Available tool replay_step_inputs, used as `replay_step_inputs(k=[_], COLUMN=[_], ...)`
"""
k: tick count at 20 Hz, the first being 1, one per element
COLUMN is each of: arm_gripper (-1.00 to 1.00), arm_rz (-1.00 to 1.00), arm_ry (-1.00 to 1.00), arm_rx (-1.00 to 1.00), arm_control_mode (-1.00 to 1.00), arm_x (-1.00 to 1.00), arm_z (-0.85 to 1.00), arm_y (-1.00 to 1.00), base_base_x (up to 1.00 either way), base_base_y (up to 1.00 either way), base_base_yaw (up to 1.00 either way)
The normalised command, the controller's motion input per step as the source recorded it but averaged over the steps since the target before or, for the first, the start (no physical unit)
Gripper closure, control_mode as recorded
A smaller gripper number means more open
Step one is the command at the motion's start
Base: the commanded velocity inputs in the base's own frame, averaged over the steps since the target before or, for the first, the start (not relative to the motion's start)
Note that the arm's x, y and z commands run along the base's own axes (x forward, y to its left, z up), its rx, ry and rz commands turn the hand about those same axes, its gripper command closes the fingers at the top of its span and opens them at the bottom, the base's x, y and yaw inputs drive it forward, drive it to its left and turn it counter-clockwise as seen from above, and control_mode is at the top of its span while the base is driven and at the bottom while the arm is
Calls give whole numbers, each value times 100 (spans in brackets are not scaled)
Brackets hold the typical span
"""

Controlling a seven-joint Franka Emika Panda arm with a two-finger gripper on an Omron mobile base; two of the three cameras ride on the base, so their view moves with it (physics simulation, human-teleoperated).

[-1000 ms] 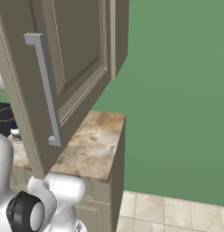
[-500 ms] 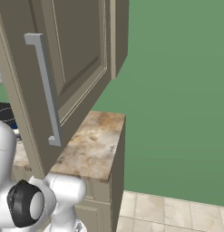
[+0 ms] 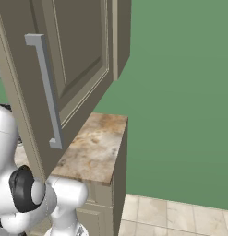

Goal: Collect the paprika, mayonnaise, and shaker from the cabinet and place them next to the stove.

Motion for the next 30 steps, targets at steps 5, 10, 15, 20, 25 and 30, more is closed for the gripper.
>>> replay_step_inputs(k=[5, 10, 15, 20, 25, 30], arm_gripper=[-100, -100, -100, -100, -100, -100], arm_rz=[0, 0, 0, 0, 0, 0], arm_ry=[0, 0, 0, 0, 0, 0], arm_rx=[0, 0, 0, 0, 0, 0], arm_control_mode=[-100, -100, -100, -100, -100, -100], arm_x=[30, 28, 28, 28, 28, 29], arm_z=[0, 0, 0, 0, 0, 0], arm_y=[12, 14, 17, 23, 28, 26], base_base_x=[0, 0, 0, 0, 0, 0], base_base_y=[0, 0, 0, 0, 0, 0], base_base_yaw=[0, 0, 0, 0, 0, 0])
